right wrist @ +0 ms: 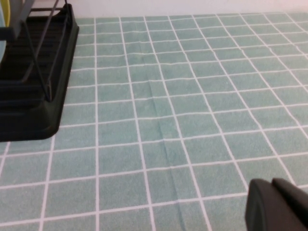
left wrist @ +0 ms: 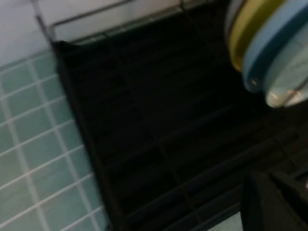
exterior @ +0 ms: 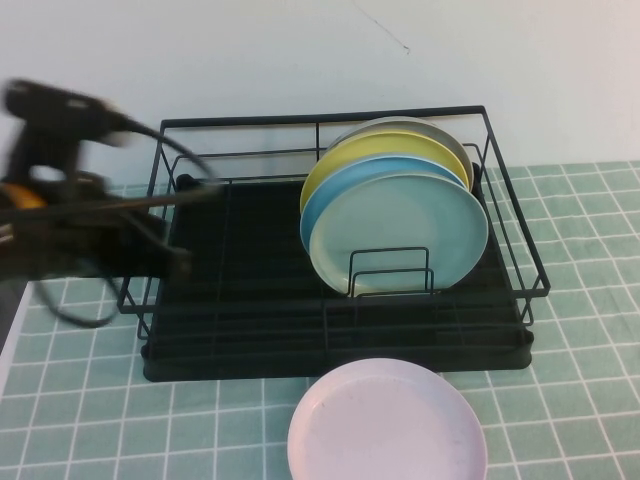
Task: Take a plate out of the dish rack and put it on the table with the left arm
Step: Grasp the plate from the shelf
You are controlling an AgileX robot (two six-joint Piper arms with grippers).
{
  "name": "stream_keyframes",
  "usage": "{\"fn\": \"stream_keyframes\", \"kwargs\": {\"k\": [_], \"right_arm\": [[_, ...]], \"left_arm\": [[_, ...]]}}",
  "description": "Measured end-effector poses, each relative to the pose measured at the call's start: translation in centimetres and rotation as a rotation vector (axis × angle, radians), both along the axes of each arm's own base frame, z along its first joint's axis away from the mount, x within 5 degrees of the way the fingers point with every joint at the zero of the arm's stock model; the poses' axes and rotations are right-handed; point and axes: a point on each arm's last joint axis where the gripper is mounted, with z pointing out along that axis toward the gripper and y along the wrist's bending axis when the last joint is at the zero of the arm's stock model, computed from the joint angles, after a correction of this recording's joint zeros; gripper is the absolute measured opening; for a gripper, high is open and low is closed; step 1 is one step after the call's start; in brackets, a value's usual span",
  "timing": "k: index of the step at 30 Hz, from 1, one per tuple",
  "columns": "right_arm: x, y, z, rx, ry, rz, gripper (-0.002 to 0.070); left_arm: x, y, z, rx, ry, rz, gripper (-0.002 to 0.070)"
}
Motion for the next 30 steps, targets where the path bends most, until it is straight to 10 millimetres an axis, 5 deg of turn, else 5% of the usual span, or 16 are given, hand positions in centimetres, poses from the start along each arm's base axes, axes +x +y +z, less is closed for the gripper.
{"fn": "stream_keyframes", "kwargs": {"k": [8, 16, 25, 30], "right_arm": [[0.0, 0.0, 0.0, 0.000, 0.000, 0.000, -0.0002], [0.0, 0.0, 0.0, 0.000, 0.000, 0.000, -0.0002], [0.0, 0.0, 0.0, 0.000, 0.000, 0.000, -0.0002], [0.0, 0.0, 0.0, 0.000, 0.000, 0.000, -0.0002]], "left_arm": [[5.0, -5.9, -2.1, 0.022, 0.064, -0.403, -0.0003], [8.4, -8.1, -3.1, 0.035, -0.089, -0.546, 0.0010], [9.9, -8.7, -4.1, 0.115, -0.221, -0.576, 0.0303], [10.4, -8.9, -5.3, 0.131, -0.208, -0.586, 0.0349]]}}
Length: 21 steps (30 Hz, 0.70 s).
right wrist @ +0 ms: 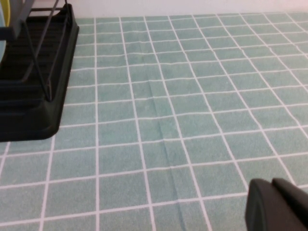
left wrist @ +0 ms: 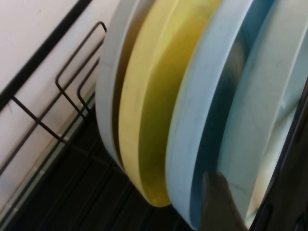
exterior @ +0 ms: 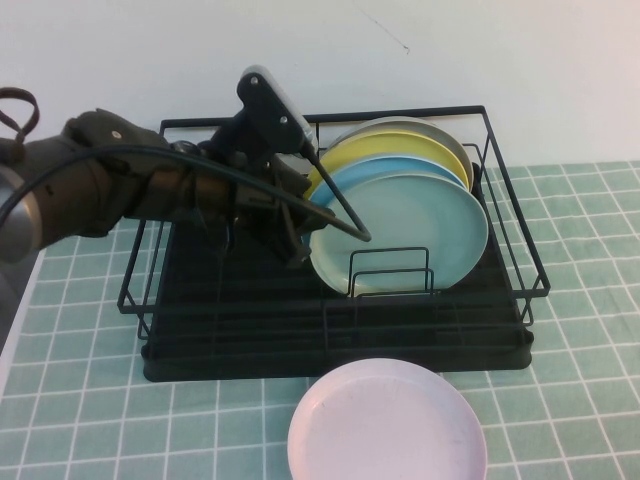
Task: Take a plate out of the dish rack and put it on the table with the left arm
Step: Grasp the plate from the shelf
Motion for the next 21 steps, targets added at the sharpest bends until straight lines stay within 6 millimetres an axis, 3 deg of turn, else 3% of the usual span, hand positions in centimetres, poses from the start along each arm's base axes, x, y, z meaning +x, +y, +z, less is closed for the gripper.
{"fn": "stream_keyframes", "kwargs": {"k": [11, 21], "right_arm": [[0.0, 0.0, 0.0, 0.000, 0.000, 0.000, -0.0002], [0.0, 0.0, 0.0, 0.000, 0.000, 0.000, -0.0002]], "left_arm": [[1.1, -0.9, -1.5, -0.096, 0.042, 0.018, 0.0354], [2.2, -1.5, -4.1, -0.143, 0.106, 0.041, 0.0304]]}}
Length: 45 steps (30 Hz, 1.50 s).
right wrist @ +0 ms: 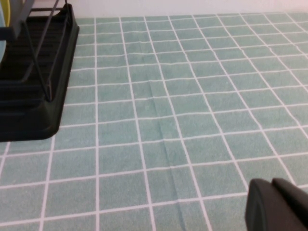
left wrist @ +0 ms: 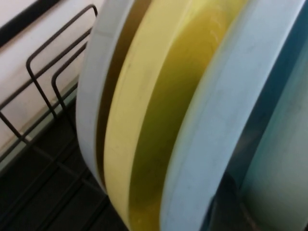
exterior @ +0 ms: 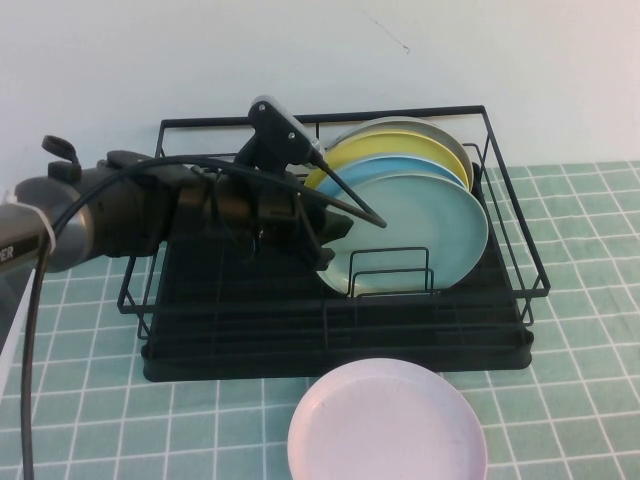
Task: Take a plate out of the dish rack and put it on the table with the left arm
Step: Grasp the plate from the shelf, then place the plate from the table
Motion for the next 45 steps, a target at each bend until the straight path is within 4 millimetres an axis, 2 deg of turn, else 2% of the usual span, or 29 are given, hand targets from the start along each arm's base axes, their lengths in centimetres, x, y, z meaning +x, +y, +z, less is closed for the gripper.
{"fn": "stream_keyframes", "kwargs": {"k": [2, 4, 6, 11, 14, 16, 22, 28, 31, 34, 38, 45], "right_arm": [[0.0, 0.0, 0.0, 0.000, 0.000, 0.000, -0.0002], [0.0, 0.0, 0.0, 0.000, 0.000, 0.000, -0.0002], [0.0, 0.0, 0.0, 0.000, 0.000, 0.000, -0.0002], [0.0, 0.0, 0.0, 0.000, 0.000, 0.000, -0.0002], [0.0, 0.0, 0.0, 0.000, 0.000, 0.000, -0.0002], [0.0, 0.0, 0.0, 0.000, 0.000, 0.000, -0.0002], [0.0, 0.0, 0.0, 0.000, 0.000, 0.000, -0.0002], [0.0, 0.0, 0.0, 0.000, 0.000, 0.000, -0.0002], [0.0, 0.0, 0.0, 0.000, 0.000, 0.000, -0.0002], [0.0, 0.0, 0.0, 0.000, 0.000, 0.000, -0.0002], [0.0, 0.0, 0.0, 0.000, 0.000, 0.000, -0.0002], [0.0, 0.0, 0.0, 0.000, 0.000, 0.000, -0.0002]], "left_arm": [[0.1, 0.0, -0.1, 0.002, -0.002, 0.006, 0.0245], [0.2, 0.0, 0.0, -0.006, -0.004, 0.014, 0.0130], [0.4, 0.0, 0.3, -0.007, -0.022, 0.022, 0.0074], [0.4, 0.0, 0.6, -0.008, -0.034, 0.023, 0.0067], [0.1, 0.2, 2.0, -0.020, -0.064, 0.023, 0.0065], [-0.4, 0.4, 3.4, -0.030, -0.099, 0.021, 0.0060], [-3.5, 1.6, 10.4, -0.078, -0.268, 0.009, 0.0032], [-9.2, 3.8, 17.5, -0.159, -0.343, 0.006, 0.0026], [-12.1, 4.7, 19.4, -0.195, -0.251, 0.006, 0.0026], [-14.1, 5.3, 19.2, -0.158, -0.080, -0.008, 0.0026], [-15.0, 5.7, 17.0, -0.036, 0.199, 0.010, 0.0025], [-12.9, 4.8, 11.1, 0.158, 0.626, 0.018, 0.0024]]}}
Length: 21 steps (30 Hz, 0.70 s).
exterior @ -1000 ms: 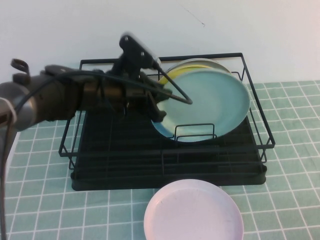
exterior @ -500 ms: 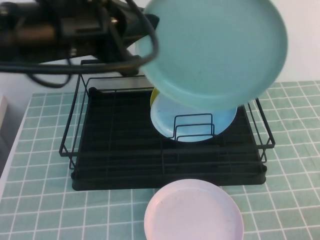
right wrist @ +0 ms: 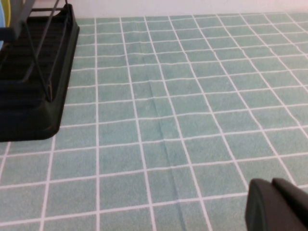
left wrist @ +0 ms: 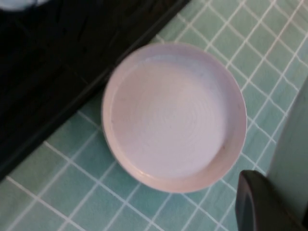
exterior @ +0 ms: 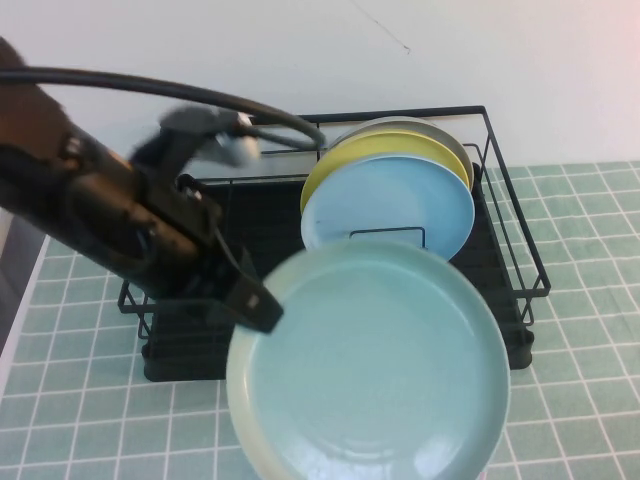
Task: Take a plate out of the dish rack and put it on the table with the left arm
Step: Place the plate from the table
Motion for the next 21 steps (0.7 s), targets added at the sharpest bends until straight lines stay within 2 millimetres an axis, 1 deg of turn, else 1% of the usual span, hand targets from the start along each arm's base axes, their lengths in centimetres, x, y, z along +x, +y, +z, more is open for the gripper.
{"fn": "stream_keyframes", "kwargs": {"k": [6, 9, 13, 15, 18, 20, 21], "right_arm": [[0.0, 0.0, 0.0, 0.000, 0.000, 0.000, -0.0002], [0.0, 0.0, 0.0, 0.000, 0.000, 0.000, -0.0002], [0.0, 0.0, 0.0, 0.000, 0.000, 0.000, -0.0002], [0.0, 0.0, 0.0, 0.000, 0.000, 0.000, -0.0002], [0.0, 0.0, 0.0, 0.000, 0.000, 0.000, -0.0002], [0.0, 0.0, 0.0, 0.000, 0.000, 0.000, -0.0002], [0.0, 0.0, 0.0, 0.000, 0.000, 0.000, -0.0002]], "left_arm": [[2.4, -1.1, -5.2, 0.031, 0.155, 0.051, 0.0024], [3.5, -1.6, -7.7, 0.029, 0.204, 0.092, 0.0024], [4.8, -2.0, -10.6, 0.048, 0.251, 0.127, 0.0023], [5.3, -2.2, -11.6, 0.056, 0.268, 0.142, 0.0023], [5.8, -2.4, -12.6, 0.060, 0.280, 0.162, 0.0027], [6.0, -2.4, -12.8, 0.058, 0.275, 0.172, 0.0053], [6.0, -2.5, -12.9, 0.056, 0.274, 0.176, 0.0078]]}}
